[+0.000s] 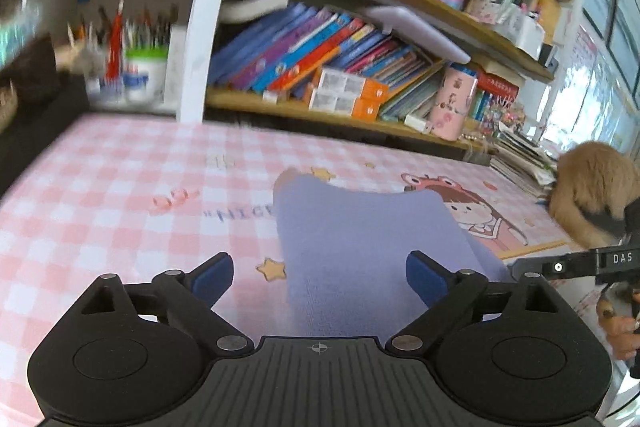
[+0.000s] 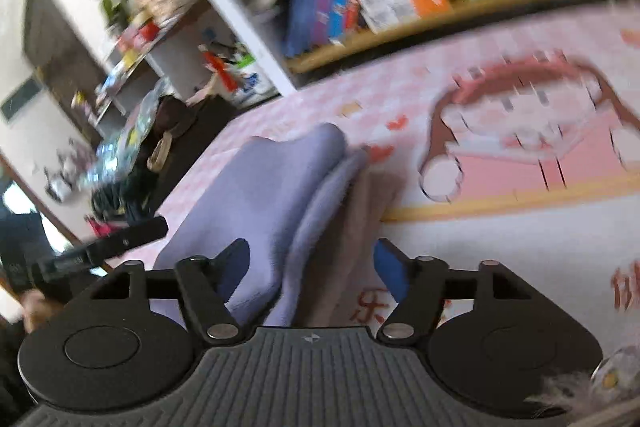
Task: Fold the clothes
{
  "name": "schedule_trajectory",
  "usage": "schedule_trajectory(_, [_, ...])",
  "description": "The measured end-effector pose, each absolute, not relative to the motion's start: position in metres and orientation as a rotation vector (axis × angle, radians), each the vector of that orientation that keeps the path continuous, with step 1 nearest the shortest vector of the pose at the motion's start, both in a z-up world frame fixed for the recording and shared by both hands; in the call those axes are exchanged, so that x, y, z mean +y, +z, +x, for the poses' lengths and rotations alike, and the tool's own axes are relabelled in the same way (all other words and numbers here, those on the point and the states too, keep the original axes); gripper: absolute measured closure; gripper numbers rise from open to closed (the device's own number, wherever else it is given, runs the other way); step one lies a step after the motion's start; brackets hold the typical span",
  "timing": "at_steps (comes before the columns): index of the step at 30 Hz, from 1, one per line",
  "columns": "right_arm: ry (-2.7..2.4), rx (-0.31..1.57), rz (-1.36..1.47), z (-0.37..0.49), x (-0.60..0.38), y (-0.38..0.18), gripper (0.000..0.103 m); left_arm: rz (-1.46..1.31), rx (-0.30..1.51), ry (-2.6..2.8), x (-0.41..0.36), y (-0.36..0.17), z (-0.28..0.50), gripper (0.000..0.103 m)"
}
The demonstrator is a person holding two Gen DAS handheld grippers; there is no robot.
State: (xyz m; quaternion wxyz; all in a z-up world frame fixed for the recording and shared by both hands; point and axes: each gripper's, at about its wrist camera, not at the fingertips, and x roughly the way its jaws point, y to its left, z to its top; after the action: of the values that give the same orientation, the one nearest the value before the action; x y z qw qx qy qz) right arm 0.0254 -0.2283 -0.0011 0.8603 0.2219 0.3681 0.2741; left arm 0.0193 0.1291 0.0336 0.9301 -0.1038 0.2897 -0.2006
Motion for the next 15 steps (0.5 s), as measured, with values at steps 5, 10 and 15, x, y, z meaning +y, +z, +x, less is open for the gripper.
schedule_trajectory(5, [0.578, 0.883, 0.597, 0.038, -0.231, -0.018, 0.032, -0.336, 0.688, -0.438, 0.130, 0.013, 0.038, 0.010])
schedule_trajectory(10, [0.597, 0.903, 0.598, 0.048, -0.216, -0.021, 0.058, -0.514, 0.760, -0.486, 0.127, -0.004, 0.044, 0.034])
schedule_trajectory(15, [0.639, 0.829, 0.496, 0.037, -0.218, -0.007, 0.075, -0.459, 0.754, -0.482, 0.105, 0.009, 0.024, 0.045])
